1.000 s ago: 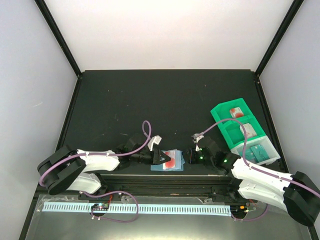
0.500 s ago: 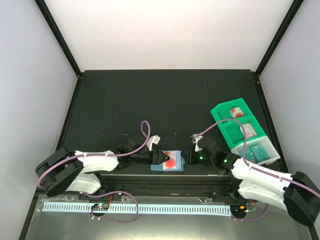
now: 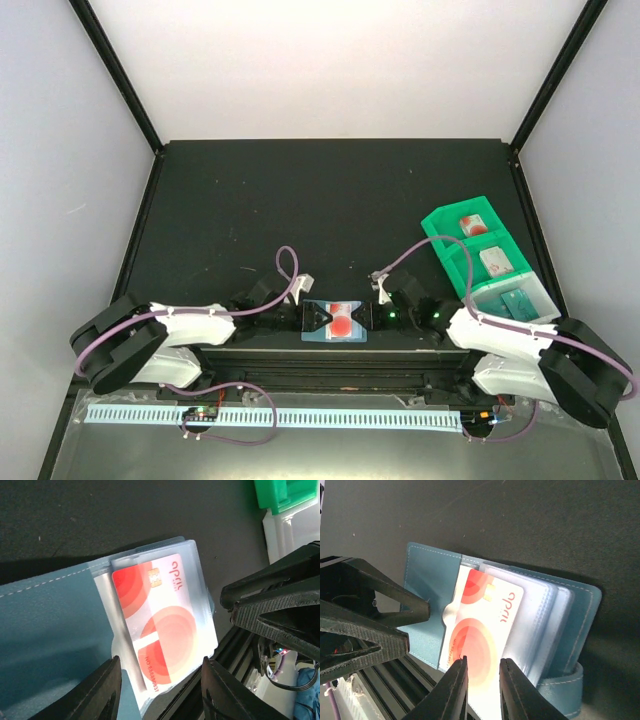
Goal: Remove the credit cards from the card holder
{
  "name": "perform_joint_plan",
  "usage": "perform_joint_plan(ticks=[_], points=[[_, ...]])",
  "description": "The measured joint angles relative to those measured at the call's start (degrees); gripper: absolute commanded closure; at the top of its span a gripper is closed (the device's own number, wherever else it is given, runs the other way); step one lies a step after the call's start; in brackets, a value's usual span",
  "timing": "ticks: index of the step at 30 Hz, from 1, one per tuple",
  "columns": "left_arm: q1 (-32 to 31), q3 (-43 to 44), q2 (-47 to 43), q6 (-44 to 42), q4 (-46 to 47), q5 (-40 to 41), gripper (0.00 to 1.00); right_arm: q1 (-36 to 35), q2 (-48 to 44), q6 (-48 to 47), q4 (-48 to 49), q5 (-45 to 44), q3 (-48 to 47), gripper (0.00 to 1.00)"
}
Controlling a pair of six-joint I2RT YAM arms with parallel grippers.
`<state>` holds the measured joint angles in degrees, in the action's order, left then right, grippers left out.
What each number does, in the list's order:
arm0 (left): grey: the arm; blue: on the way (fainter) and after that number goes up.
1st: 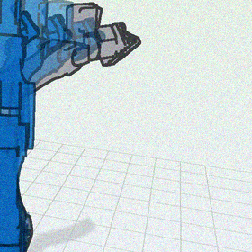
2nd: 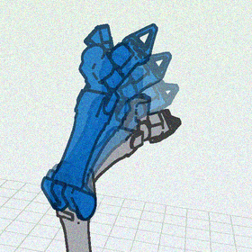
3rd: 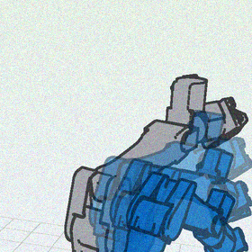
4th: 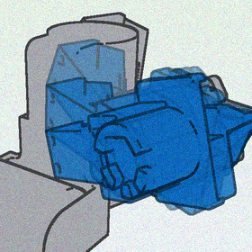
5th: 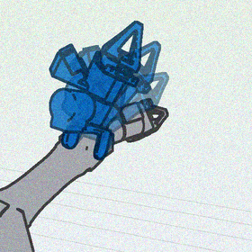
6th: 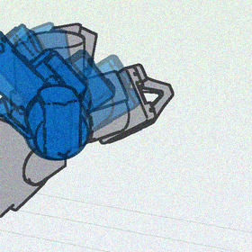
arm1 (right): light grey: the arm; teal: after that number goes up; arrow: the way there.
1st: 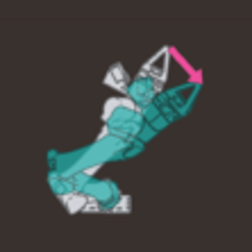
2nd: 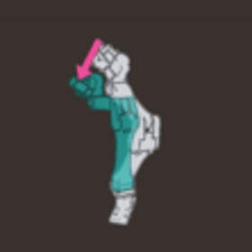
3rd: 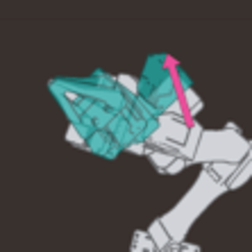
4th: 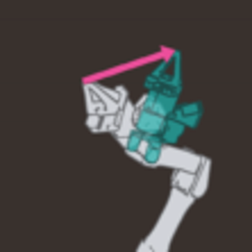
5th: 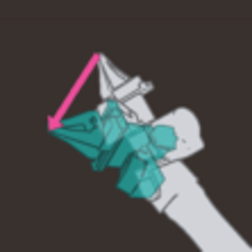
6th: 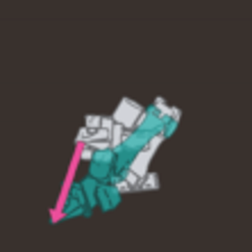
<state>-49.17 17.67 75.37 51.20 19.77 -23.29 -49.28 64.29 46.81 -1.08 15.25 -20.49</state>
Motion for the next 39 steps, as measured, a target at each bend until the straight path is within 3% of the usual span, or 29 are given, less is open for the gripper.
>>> perform_joint_plan(ticks=[11,23,39], points=[[0.02,-1.51,0.96,1.09,1.42,0.76,0.52,-0.83,6.36,0.02,0.66,0.24,-2.14,0.82],[-0.07,-2.82,8.31,7.93,12.85,0.22,0.58,-1.90,9.73,1.81,2.82,-1.18,-1.38,0.84],[-0.09,-4.37,16.28,15.32,25.83,-2.54,0.98,-2.08,9.81,2.21,4.02,-1.40,-0.87,0.85]])
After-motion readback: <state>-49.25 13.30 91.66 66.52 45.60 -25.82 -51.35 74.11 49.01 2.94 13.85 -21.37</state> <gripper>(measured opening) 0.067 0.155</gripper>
